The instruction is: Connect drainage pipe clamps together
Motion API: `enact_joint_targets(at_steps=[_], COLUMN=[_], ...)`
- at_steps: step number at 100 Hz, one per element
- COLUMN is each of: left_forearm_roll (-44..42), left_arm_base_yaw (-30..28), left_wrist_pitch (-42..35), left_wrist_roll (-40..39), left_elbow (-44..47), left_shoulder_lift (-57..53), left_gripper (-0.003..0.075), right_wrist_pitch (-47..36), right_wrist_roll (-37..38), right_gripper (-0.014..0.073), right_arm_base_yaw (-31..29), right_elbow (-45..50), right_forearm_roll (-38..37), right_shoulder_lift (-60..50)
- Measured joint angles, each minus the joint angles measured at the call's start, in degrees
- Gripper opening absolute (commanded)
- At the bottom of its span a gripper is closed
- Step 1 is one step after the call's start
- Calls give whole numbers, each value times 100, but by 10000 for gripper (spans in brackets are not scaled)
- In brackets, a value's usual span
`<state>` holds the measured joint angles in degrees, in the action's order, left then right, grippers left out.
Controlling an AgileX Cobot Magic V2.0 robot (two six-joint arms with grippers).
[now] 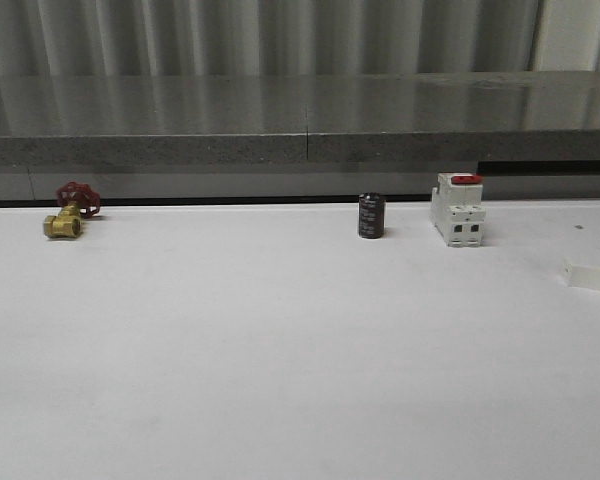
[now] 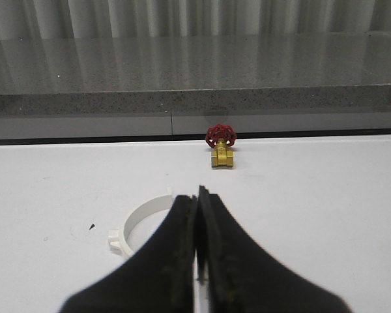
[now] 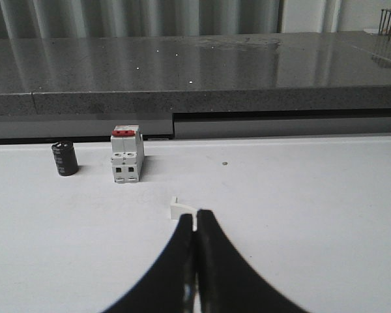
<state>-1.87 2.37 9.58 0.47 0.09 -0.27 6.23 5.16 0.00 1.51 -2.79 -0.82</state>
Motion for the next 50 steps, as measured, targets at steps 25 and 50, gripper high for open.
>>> enact_joint_targets(at_steps=[25, 50], left_forearm_roll=[0, 0], left_arm_base_yaw=[0, 0], left_wrist_pitch=[0, -217], left_wrist_roll=[0, -10], left_elbow=[0, 0], left_shoulder_lift=[0, 0], left_gripper=[-21, -21], right_wrist_pitch=[0, 0], right_wrist_roll=[0, 0], right_gripper=[-58, -58], right_arm_base_yaw=[0, 0], right_elbow=[0, 0], right_forearm_roll=[0, 0], right_shoulder_lift=[0, 0])
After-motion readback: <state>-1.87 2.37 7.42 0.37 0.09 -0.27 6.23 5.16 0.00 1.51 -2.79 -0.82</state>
